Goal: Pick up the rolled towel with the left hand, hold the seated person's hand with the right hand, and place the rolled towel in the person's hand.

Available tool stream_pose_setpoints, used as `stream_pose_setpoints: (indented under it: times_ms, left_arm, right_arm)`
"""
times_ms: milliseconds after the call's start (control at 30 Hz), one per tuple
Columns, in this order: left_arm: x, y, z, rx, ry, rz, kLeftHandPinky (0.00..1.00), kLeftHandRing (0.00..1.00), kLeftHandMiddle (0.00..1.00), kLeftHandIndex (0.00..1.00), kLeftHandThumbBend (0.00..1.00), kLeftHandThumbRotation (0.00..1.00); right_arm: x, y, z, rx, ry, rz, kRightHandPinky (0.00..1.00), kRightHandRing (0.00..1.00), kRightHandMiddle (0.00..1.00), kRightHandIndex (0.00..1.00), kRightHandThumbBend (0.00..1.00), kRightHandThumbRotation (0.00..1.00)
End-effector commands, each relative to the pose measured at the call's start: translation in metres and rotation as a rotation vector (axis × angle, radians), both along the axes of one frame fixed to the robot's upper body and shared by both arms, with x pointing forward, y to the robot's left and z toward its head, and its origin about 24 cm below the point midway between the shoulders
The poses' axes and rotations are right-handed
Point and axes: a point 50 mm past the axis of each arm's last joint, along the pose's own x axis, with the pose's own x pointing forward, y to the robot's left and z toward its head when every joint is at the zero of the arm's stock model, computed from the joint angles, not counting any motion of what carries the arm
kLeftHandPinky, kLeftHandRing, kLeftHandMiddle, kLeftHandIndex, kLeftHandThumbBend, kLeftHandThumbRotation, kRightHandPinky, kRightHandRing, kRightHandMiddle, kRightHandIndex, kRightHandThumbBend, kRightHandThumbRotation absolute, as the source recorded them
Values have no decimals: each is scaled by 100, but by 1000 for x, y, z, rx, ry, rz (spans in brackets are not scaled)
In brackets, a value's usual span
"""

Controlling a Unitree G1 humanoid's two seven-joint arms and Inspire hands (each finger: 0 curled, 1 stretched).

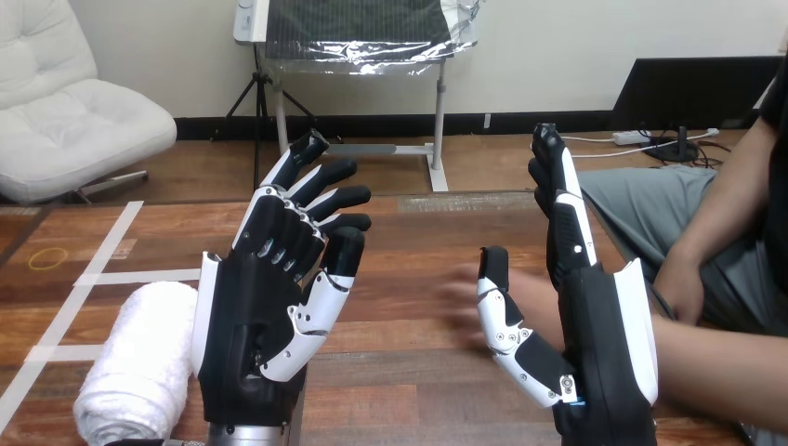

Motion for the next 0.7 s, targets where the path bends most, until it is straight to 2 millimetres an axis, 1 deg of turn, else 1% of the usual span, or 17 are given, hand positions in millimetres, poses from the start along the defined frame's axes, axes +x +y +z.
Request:
stream_pose_setpoints:
  times_ms: [0,667]
  left_arm:
    - [-11,-10,-1,-70,23,-2,65,72,78,85,40,36]
    - [-15,-13,-2,-95,32,-12,65,72,77,84,44,36]
  right_arm:
    - [4,1,13,47,-70,-20,100,100,100,100,0,0]
    - [-1,-1,13,42,-55,-24,100,100,100,100,0,0]
